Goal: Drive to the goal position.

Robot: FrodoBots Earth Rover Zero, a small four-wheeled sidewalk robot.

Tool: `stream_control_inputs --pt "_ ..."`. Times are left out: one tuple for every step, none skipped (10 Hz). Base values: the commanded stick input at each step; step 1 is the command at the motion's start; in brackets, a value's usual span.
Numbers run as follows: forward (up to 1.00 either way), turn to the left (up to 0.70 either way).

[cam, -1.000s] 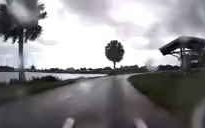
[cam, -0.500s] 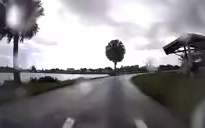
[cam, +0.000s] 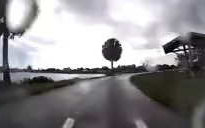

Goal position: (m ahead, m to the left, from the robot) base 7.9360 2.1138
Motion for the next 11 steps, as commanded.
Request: stream_control_inputs --pt "1.00 -0.35" --pt "1.00 -0.08" --pt "1.00 0.00" --pt "1.00 0.00" --pt "1.00 0.00" --pt "1.00 0.00" --pt "1.00 0.00" --pt "1.00 0.00" --pt "1.00 0.00" --pt "1.00 0.00" --pt "1.00 0.00"
